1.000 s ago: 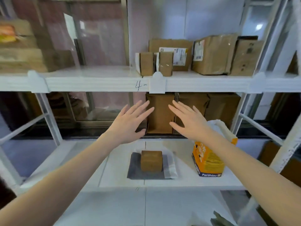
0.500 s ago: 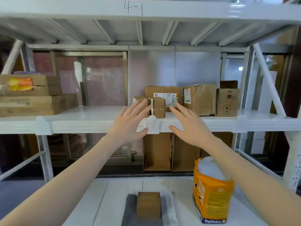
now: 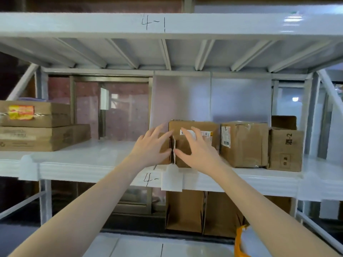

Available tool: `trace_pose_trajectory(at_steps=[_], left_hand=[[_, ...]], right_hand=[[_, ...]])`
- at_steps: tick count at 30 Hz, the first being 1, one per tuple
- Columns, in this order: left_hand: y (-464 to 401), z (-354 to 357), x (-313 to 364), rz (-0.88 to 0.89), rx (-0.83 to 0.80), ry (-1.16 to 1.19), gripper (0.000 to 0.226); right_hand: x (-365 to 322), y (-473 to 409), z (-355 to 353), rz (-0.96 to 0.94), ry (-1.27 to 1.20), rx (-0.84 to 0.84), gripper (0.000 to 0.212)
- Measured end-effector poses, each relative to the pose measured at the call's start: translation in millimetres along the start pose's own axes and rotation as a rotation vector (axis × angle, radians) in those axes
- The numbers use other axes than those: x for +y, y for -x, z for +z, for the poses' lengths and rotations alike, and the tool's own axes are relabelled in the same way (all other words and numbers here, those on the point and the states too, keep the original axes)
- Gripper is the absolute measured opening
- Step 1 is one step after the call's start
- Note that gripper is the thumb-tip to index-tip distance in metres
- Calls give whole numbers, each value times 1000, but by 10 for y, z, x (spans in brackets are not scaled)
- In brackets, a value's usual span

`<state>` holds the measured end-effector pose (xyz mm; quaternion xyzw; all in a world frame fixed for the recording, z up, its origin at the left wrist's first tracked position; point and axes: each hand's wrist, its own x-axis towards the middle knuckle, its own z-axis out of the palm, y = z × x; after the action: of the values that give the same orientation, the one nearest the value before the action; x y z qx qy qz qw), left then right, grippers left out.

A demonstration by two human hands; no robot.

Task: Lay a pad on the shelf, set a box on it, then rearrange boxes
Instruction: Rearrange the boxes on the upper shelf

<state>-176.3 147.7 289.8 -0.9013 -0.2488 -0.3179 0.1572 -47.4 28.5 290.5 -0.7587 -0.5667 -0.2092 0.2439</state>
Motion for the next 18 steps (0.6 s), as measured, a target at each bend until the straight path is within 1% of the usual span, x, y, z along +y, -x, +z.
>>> trace_pose_trajectory(at_steps=[2,4,5,9,11,13,15,17,18], left_hand=[[-94,78,-16,-24,-84,-44,58],[-154,158,-25,-61,-134,-26,54],[-170,192,-34,-88,-119,-3,51],[-173,232,-154,-182,57,36,45],[-157,225,-283,-201,96,86,43],[-132,210,-467,-216,94,177,42],[-93,166,-690,-205,62,279,47],[-25,95,-920,-168,15,329,61],[10,61,-1034,-139,-9,315,67]], right_hand=[[-20,-125,114,-6,-6,-6,74],[-30,-199,216,9,-20,-6,71],[-32,-221,255,26,-32,3,69],[-21,-264,312,84,-72,66,64],[-30,-264,291,86,-120,81,58],[-63,-253,263,88,-190,98,49],[-126,-253,234,86,-220,134,42],[-225,-277,221,78,-200,171,41],[-292,-297,217,76,-182,188,41]])
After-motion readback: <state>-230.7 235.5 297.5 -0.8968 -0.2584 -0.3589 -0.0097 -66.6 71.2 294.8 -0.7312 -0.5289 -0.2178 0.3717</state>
